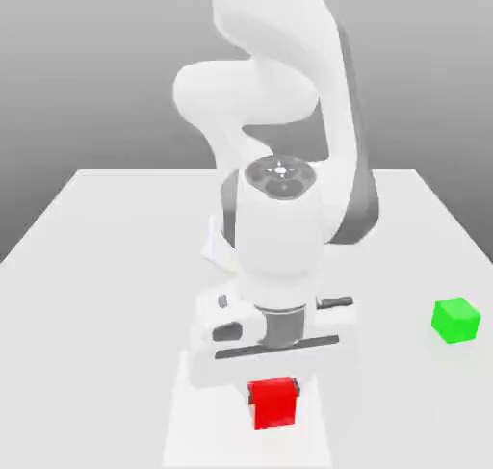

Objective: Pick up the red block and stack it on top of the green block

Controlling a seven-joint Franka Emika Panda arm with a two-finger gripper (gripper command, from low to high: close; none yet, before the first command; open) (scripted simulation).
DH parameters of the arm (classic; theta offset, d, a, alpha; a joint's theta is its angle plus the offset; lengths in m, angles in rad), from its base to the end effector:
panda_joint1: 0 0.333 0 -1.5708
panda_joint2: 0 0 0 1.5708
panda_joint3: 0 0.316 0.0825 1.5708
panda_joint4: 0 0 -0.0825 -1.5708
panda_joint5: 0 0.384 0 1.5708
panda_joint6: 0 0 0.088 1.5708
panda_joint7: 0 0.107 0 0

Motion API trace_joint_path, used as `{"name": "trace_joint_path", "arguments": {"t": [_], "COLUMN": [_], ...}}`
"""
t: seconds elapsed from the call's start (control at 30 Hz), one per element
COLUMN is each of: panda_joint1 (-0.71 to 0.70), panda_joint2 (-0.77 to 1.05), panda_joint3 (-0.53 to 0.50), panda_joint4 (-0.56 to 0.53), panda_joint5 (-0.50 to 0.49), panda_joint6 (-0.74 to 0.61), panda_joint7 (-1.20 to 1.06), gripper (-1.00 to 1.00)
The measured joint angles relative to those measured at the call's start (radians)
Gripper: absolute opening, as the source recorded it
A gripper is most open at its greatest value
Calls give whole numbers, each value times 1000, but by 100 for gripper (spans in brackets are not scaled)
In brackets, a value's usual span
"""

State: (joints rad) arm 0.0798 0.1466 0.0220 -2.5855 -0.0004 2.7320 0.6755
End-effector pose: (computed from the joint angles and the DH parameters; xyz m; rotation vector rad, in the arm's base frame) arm 0.4420 0.0455 0.2072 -3.0106 0.8879 0.0019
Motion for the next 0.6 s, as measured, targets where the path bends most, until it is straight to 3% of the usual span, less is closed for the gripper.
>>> {"name": "trace_joint_path", "arguments": {"t": [0.4,0.5,0.6], "panda_joint1": [511,662,626], "panda_joint2": [-159,-122,-26], "panda_joint3": [290,274,214], "panda_joint4": [-76,-82,-79], "panda_joint5": [27,-16,-84], "panda_joint6": [-81,-39,50], "panda_joint7": [199,257,310], "gripper": [-100,-100,-100]}}
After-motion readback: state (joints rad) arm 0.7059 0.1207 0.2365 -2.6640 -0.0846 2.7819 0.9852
